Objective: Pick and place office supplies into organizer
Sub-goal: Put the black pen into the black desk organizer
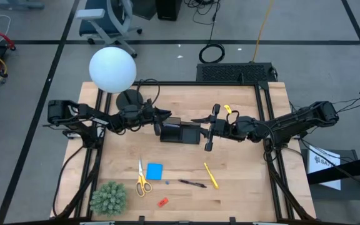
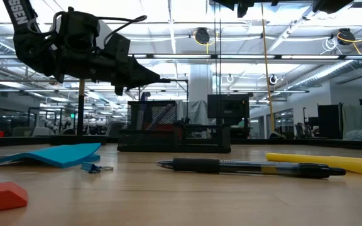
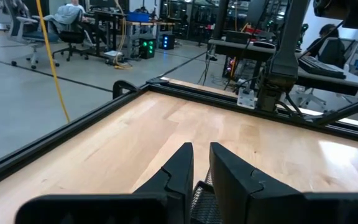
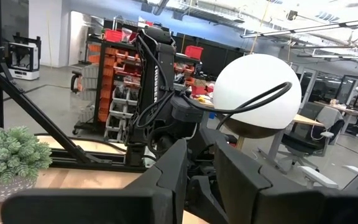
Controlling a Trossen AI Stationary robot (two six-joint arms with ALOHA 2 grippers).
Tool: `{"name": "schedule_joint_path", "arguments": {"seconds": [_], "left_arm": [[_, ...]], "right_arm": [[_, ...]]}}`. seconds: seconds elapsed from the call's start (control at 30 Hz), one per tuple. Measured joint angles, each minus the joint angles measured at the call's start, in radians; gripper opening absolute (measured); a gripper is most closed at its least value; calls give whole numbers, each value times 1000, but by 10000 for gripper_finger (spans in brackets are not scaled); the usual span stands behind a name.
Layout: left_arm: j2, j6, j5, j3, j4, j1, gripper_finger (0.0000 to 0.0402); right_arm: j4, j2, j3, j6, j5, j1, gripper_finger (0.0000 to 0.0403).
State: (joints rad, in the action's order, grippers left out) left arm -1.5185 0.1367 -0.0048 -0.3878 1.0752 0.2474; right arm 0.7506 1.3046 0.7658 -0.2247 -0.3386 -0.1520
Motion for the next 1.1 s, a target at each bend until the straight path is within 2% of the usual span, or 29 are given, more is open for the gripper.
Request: {"name": "schedule_joint_path", "arguments": {"seconds": [0.33,0.53,1.1], "left_arm": [[23,-15,6,-1,4,0,62],[92,-53,59,-2,-3,-28,63],[274,-127,57,-1,-33,-156,63]], "right_arm": [[0,0,0,-33,0,0,73],[0,0,0,-50,0,0,73],[-30,0,0,-57,0,0,73]]}}
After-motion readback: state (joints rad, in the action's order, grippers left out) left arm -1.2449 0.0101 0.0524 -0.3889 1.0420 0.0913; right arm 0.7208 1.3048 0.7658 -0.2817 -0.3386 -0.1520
